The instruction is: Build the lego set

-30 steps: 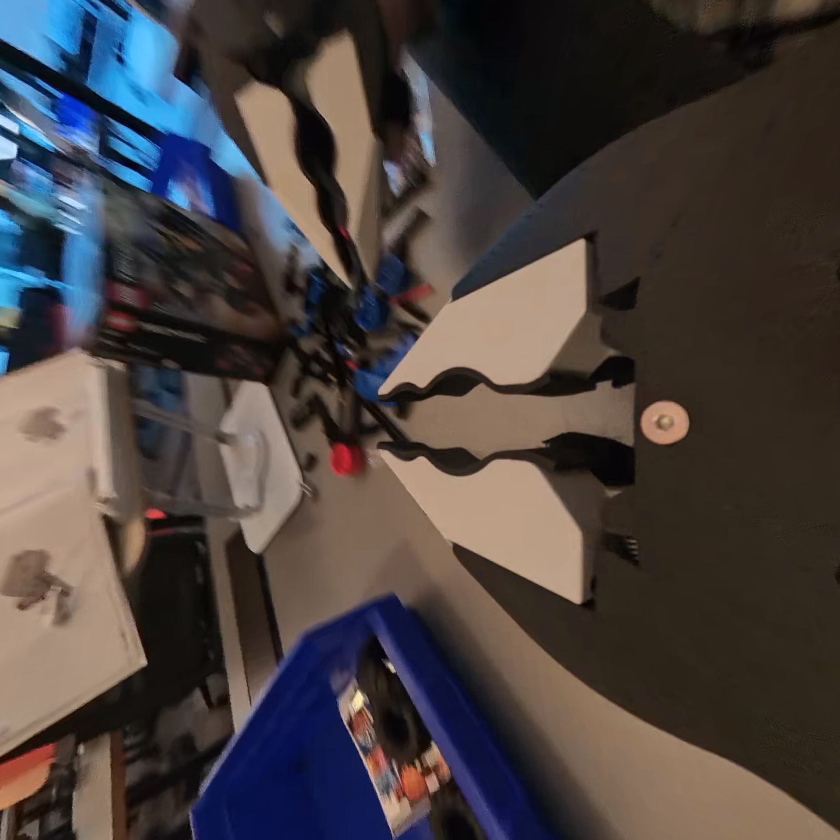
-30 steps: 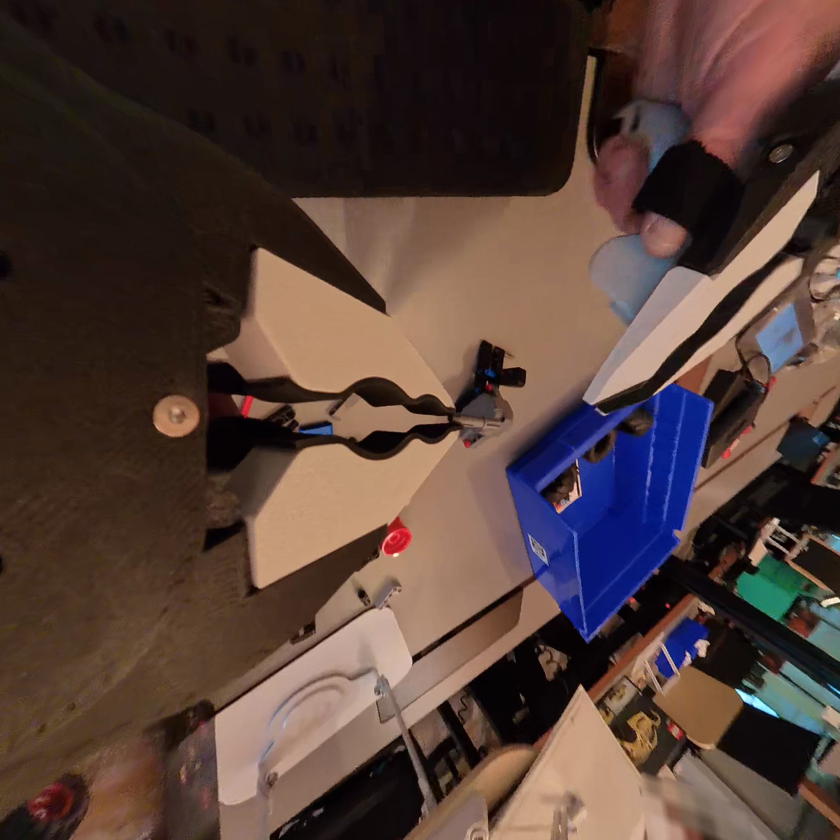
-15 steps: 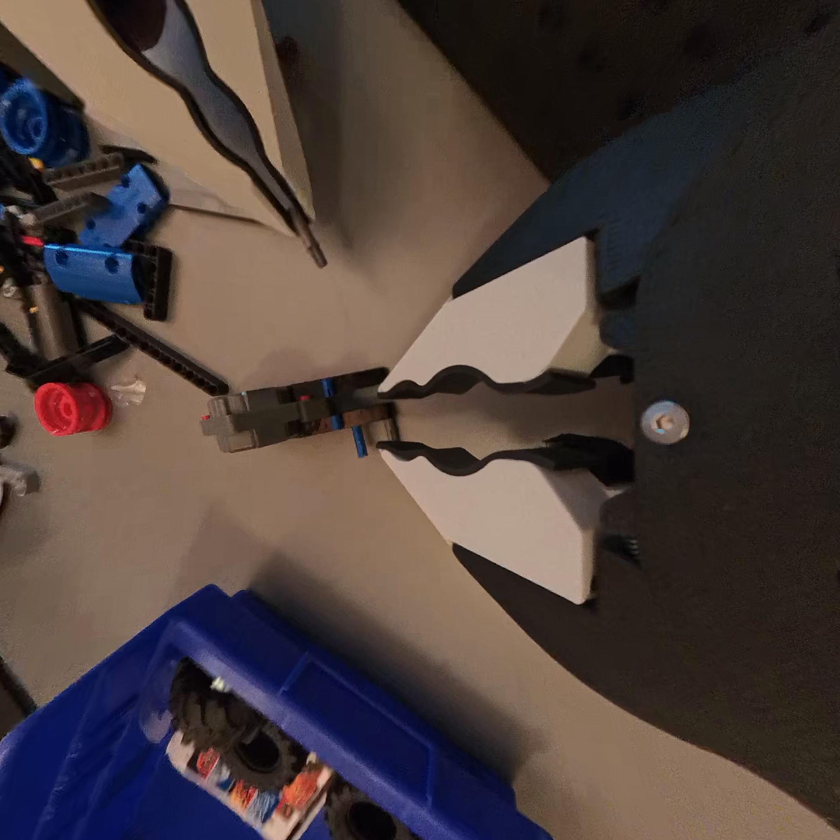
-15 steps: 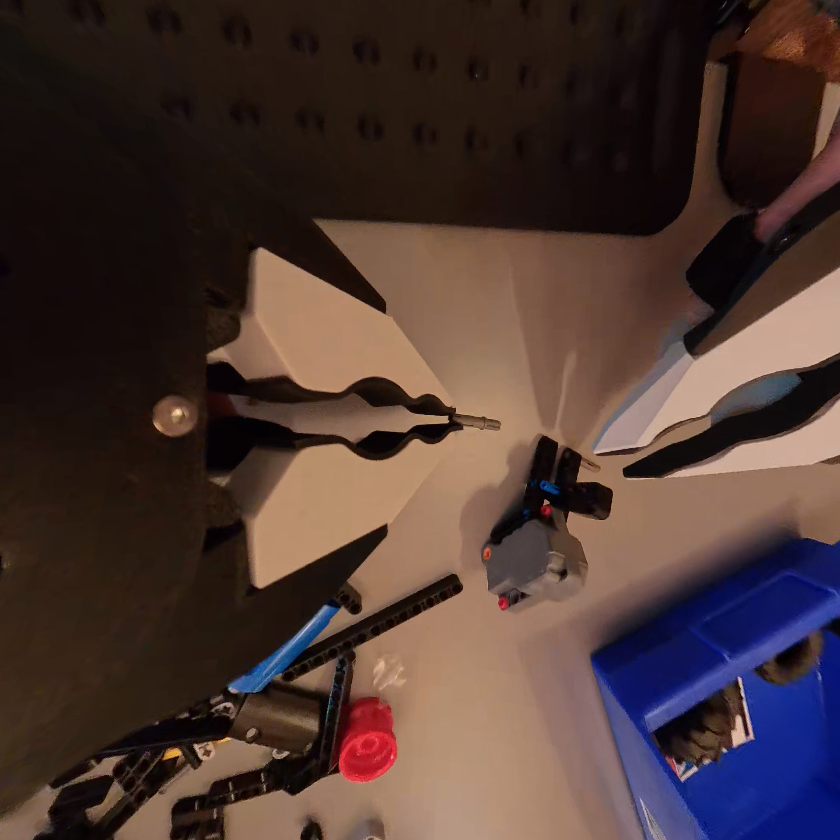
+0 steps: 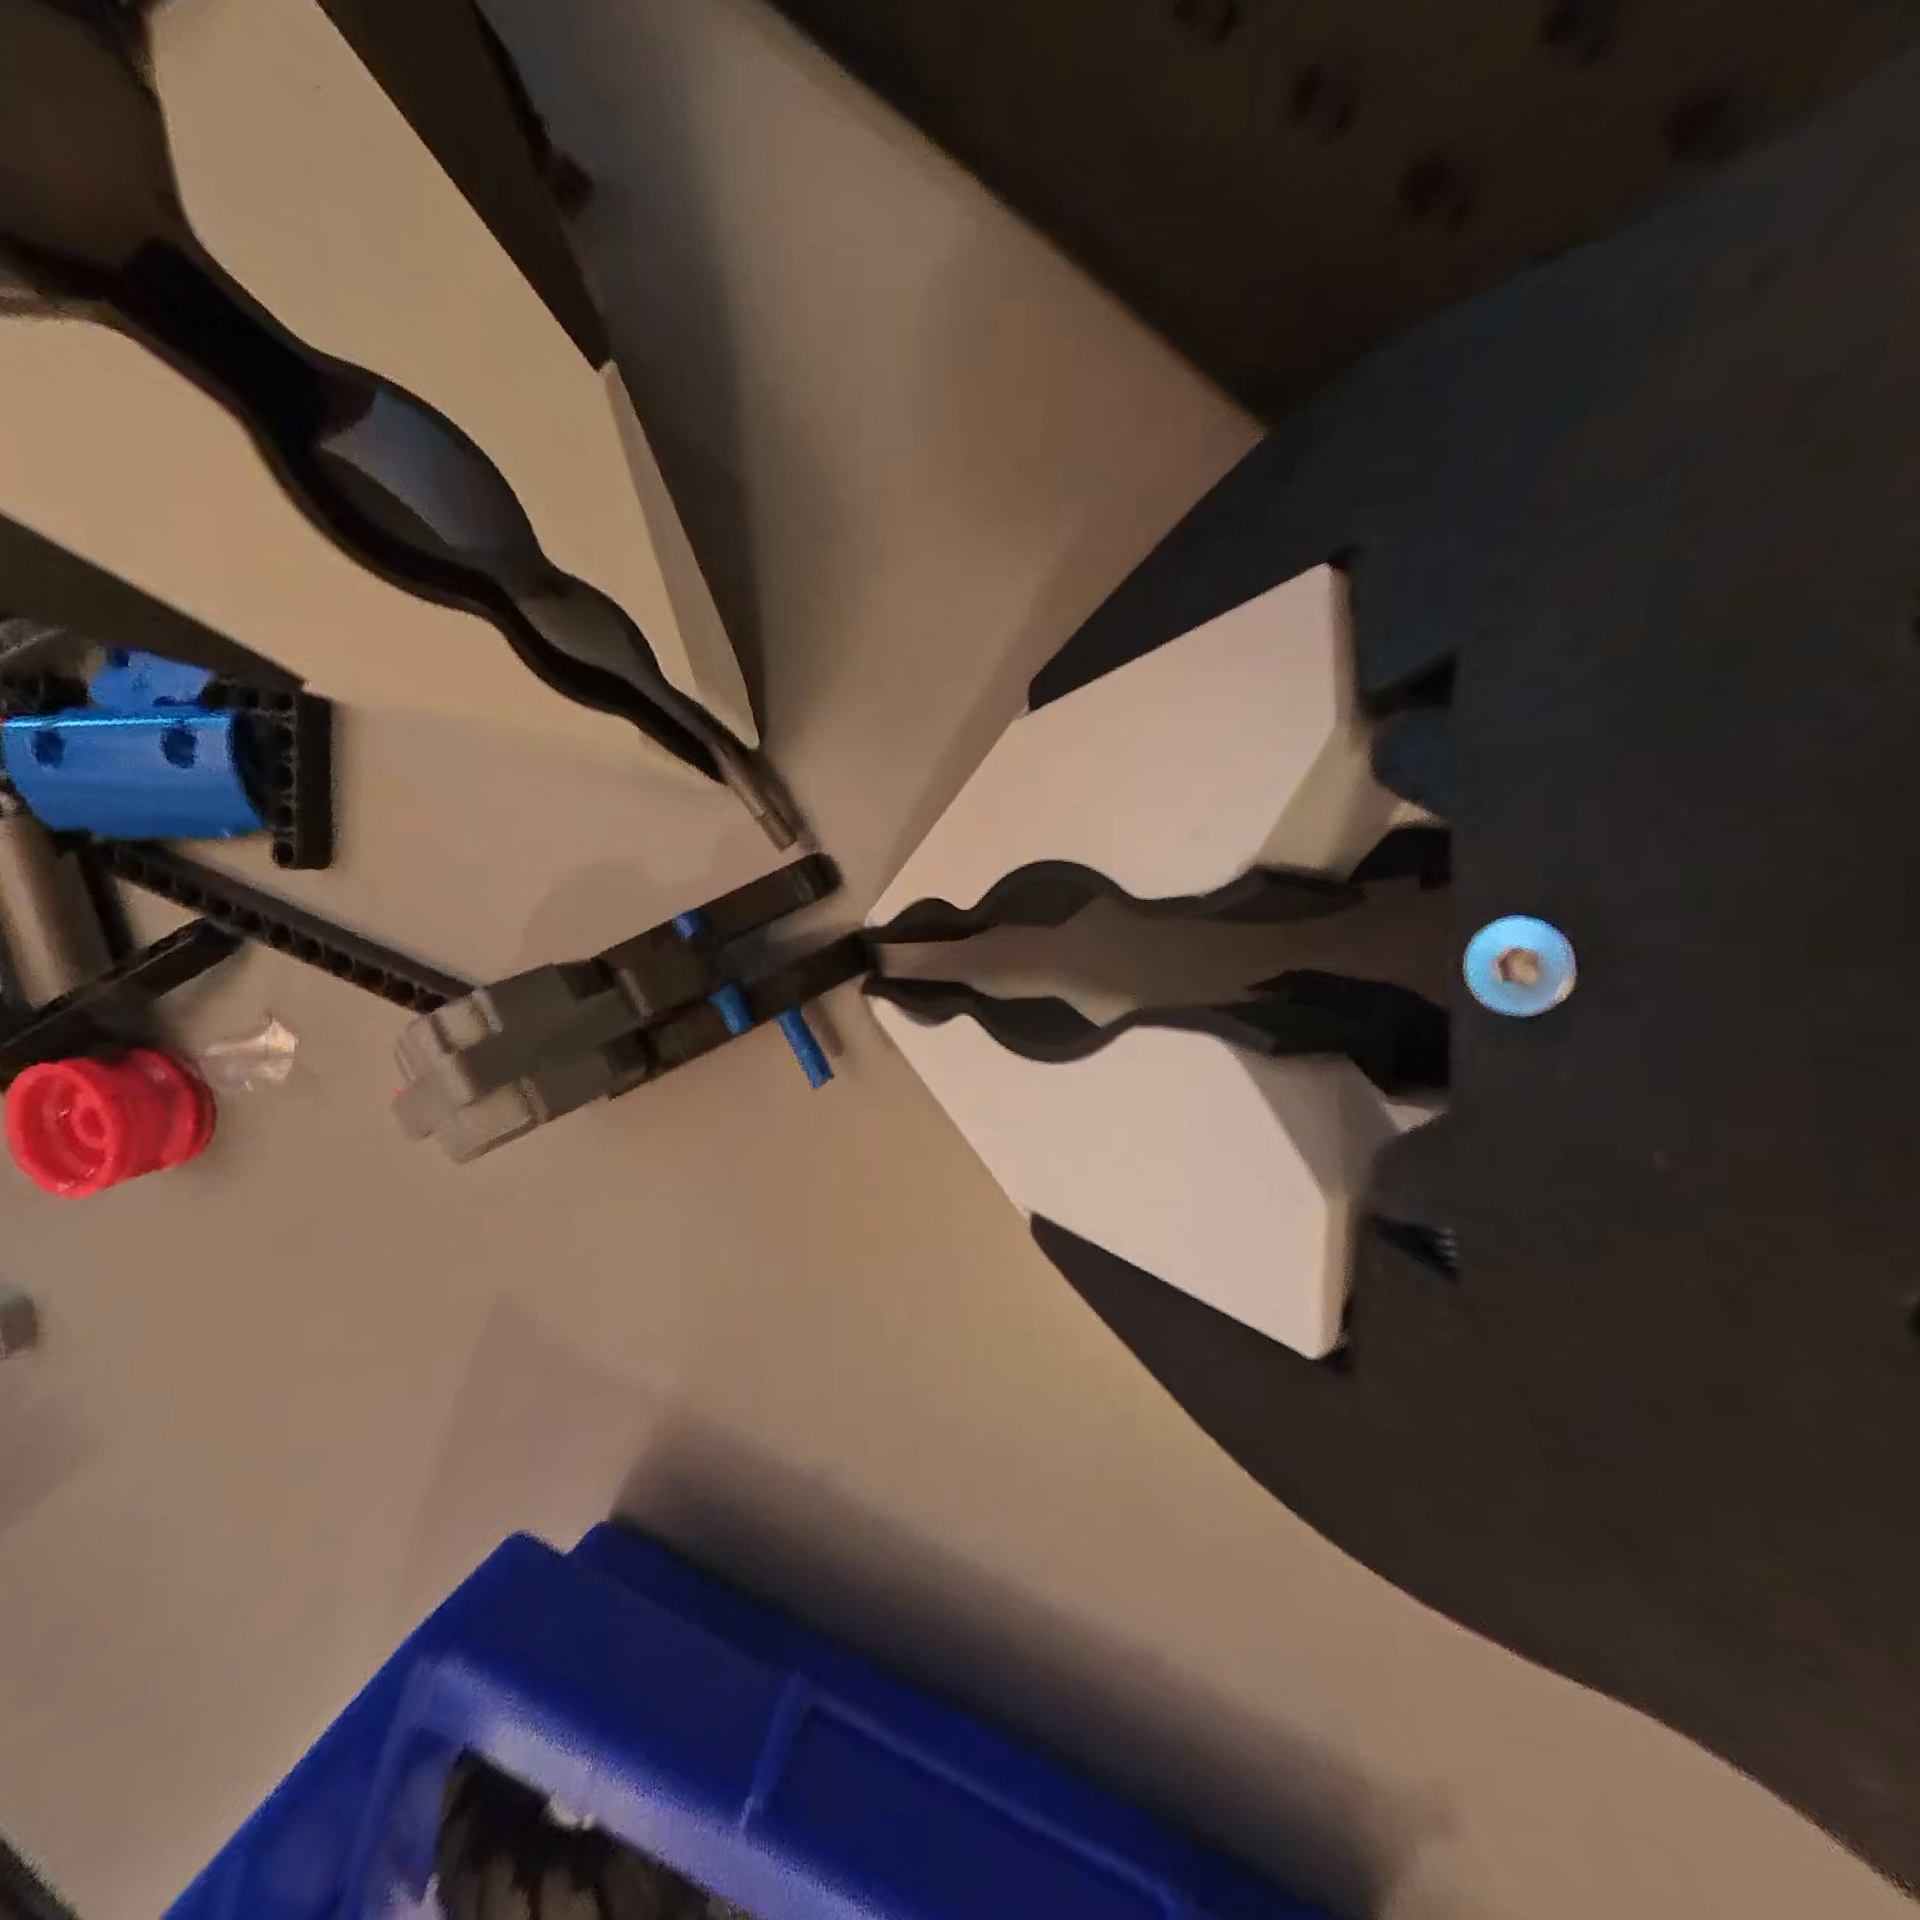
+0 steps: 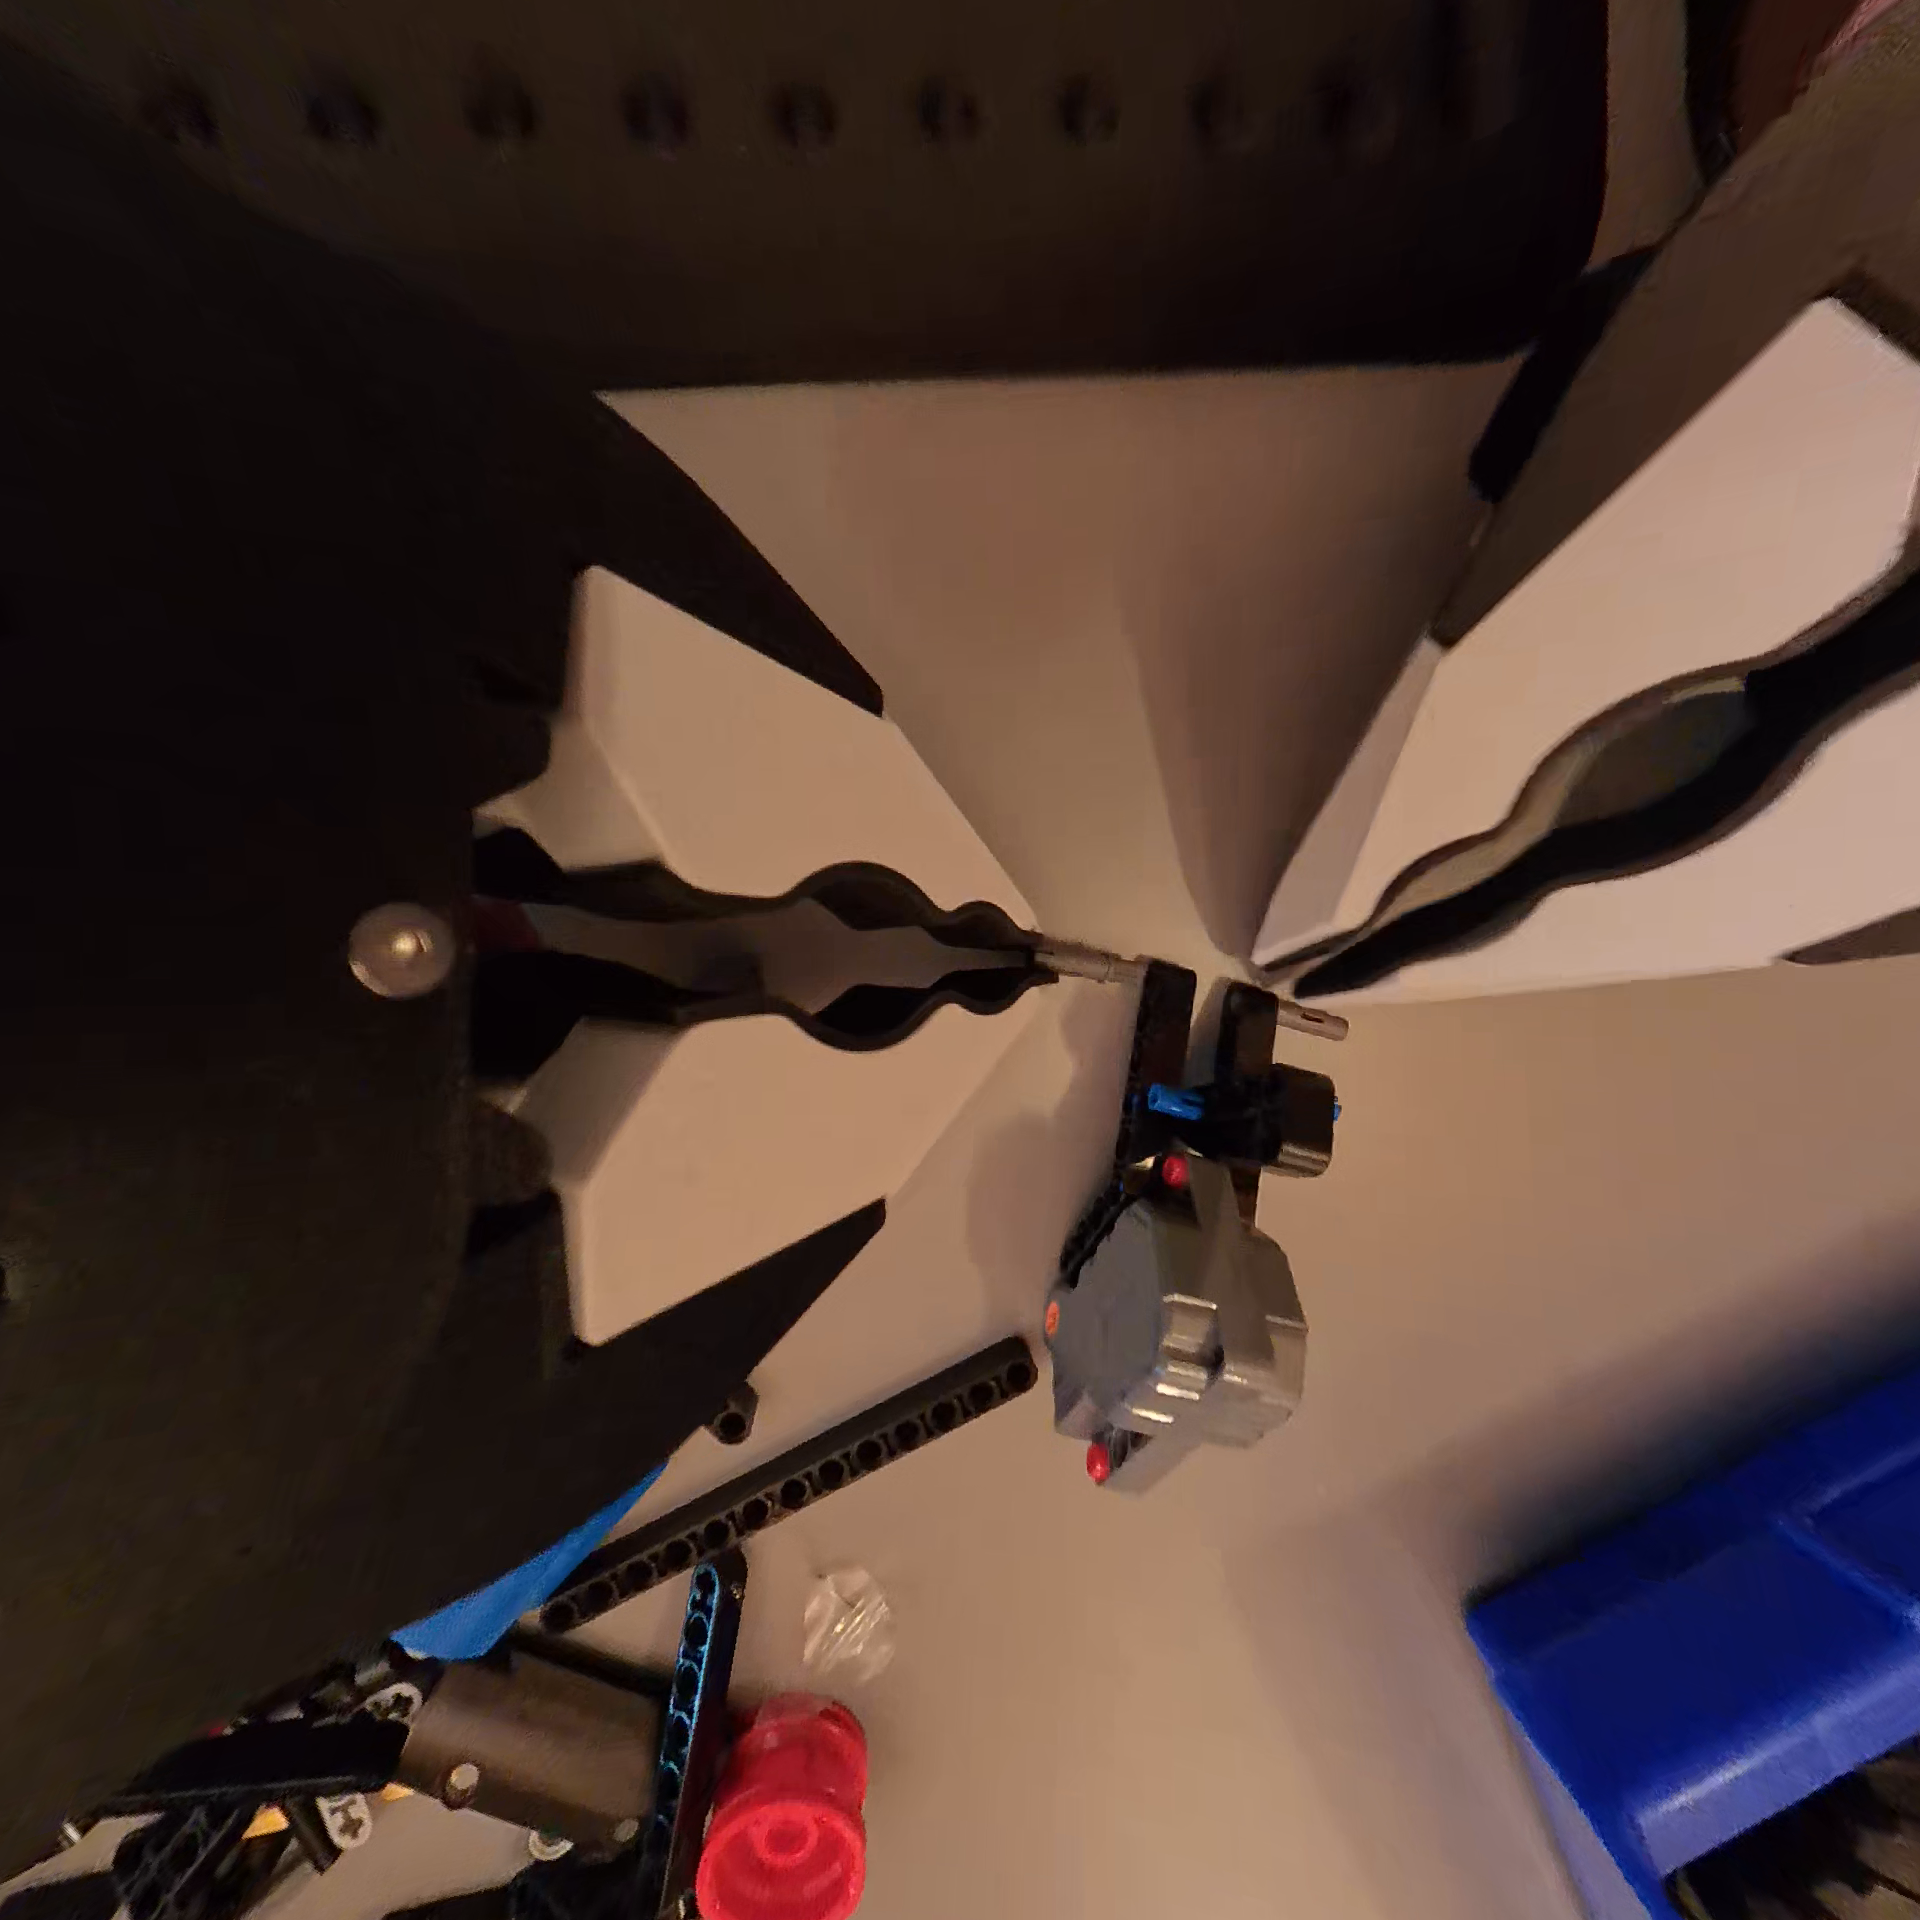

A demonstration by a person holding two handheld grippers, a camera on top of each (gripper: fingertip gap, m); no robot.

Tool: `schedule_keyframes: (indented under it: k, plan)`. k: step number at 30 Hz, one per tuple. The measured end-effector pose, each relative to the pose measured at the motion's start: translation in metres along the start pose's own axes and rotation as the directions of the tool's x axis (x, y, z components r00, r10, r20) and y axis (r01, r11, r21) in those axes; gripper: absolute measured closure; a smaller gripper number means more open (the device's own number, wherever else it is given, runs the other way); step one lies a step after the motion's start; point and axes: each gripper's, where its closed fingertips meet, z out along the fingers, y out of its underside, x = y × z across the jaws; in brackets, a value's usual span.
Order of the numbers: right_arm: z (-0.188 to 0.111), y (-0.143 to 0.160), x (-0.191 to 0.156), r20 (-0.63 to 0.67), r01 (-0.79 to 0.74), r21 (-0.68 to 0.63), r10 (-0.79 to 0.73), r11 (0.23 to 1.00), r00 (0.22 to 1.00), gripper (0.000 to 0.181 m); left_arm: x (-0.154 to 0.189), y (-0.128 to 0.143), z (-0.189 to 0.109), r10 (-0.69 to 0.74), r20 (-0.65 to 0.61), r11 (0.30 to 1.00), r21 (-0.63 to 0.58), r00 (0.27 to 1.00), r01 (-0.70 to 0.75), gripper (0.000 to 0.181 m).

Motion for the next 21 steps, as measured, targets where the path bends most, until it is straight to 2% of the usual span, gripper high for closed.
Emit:
schedule_keyframes:
  k: [2, 4, 9, 21]
  plan:
    - [-0.001, 0.001, 0.002, -0.002, -0.006, 0.003, 0.006, 1.0, 1.0, 0.18, -0.007, -0.007, -0.004, -0.01, 0.011, 0.999, 0.037, 1.0, 0.009, 0.173]
    - [-0.001, 0.001, 0.002, 0.003, -0.012, 0.007, 0.012, 1.0, 1.0, 0.18, -0.008, -0.006, -0.001, 0.003, -0.002, 1.0, 0.019, 1.0, -0.003, 0.162]
    - [0.0, 0.0, 0.002, 0.01, -0.007, 0.006, 0.007, 1.0, 1.0, 0.18, -0.001, -0.002, 0.011, 0.008, -0.073, 1.0, 0.007, 0.997, -0.008, 0.167]
    - [-0.002, 0.003, 0.004, 0.004, -0.002, 0.012, 0.002, 1.0, 1.0, 0.18, 0.002, -0.012, 0.02, -0.055, -0.099, 0.997, 0.04, 0.994, 0.06, 0.172]
